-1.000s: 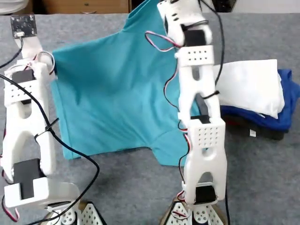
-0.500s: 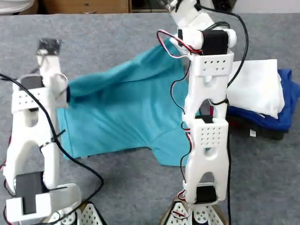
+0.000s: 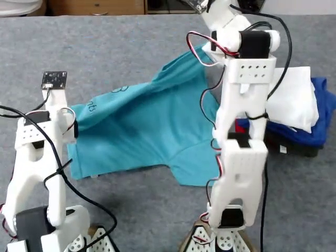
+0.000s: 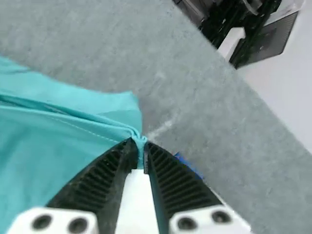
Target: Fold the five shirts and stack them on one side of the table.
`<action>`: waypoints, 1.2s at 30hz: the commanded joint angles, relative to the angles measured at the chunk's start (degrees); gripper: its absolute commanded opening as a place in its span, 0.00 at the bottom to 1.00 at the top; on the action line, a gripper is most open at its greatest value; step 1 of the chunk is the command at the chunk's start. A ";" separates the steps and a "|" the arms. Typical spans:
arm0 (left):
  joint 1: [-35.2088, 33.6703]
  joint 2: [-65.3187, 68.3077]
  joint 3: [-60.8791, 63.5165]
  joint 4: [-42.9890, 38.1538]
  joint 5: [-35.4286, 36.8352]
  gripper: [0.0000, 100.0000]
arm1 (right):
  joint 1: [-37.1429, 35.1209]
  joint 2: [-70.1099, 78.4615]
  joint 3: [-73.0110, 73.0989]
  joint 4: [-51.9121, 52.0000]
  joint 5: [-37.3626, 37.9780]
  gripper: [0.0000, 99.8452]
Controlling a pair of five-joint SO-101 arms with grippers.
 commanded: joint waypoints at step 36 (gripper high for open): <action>-0.70 -1.63 10.46 7.12 -6.51 0.02 | 12.26 -78.73 122.33 -28.75 7.21 0.00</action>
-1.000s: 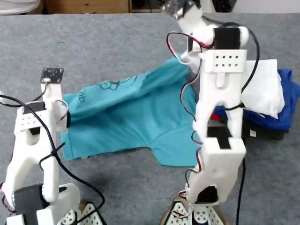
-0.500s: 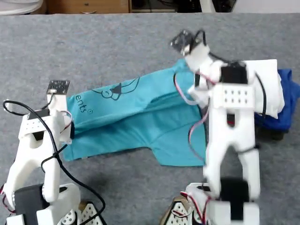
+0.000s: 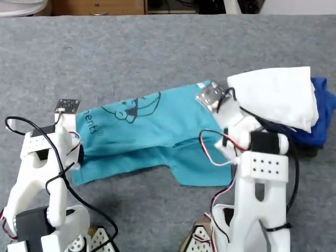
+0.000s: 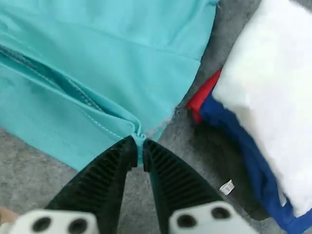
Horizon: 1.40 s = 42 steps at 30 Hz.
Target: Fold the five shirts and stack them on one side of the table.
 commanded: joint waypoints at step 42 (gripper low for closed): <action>2.46 -31.25 14.77 6.51 -2.81 0.02 | 8.48 -2.59 8.22 2.37 9.76 0.00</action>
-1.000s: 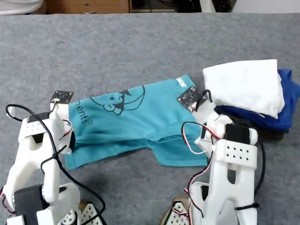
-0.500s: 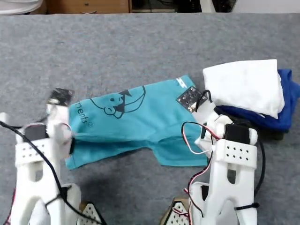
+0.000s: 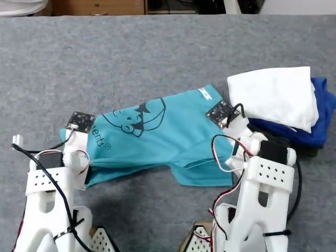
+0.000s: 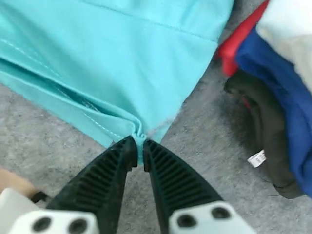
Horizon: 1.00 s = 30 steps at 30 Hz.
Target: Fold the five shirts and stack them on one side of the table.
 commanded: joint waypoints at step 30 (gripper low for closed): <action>-5.80 5.67 -2.73 -3.60 -5.45 0.18 | -0.40 -8.57 0.04 5.10 3.43 0.18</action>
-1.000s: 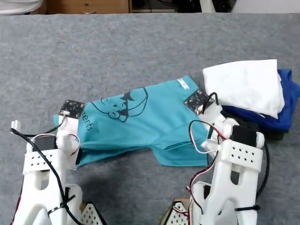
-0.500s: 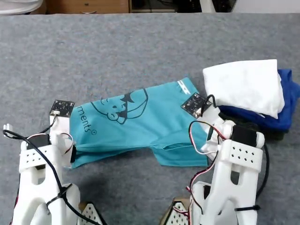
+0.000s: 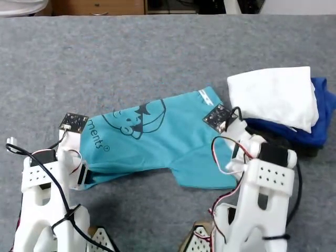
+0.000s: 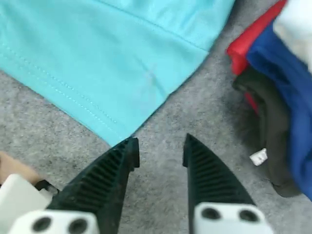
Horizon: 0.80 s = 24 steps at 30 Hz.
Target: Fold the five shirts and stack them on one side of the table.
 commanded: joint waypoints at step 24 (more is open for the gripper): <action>-2.29 -0.40 -26.64 25.85 -9.32 0.20 | -15.78 -10.86 -1.80 -4.13 -9.49 0.02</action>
